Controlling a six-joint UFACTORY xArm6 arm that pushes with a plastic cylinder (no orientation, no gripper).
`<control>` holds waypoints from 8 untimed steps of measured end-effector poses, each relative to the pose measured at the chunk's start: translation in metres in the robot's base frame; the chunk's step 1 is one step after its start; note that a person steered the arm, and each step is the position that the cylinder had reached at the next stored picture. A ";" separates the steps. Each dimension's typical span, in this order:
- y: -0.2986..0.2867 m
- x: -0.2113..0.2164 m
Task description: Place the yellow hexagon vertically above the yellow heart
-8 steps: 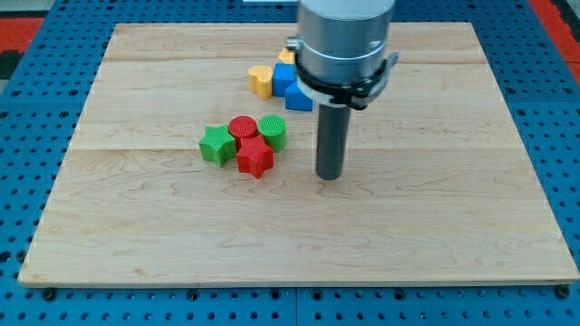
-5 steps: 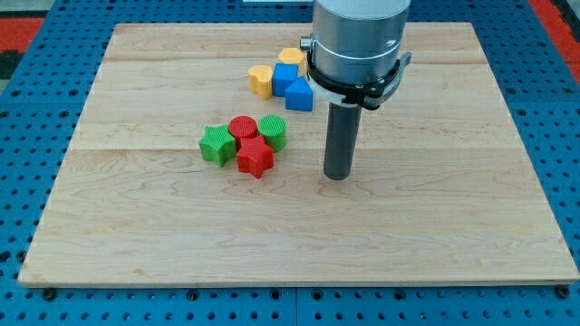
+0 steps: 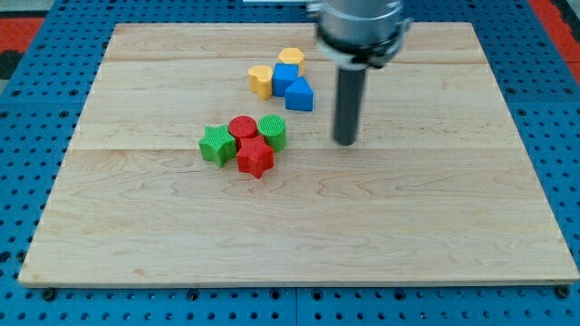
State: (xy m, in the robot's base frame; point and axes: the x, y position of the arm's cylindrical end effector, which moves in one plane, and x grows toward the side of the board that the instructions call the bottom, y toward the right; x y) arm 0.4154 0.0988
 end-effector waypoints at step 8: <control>-0.100 -0.112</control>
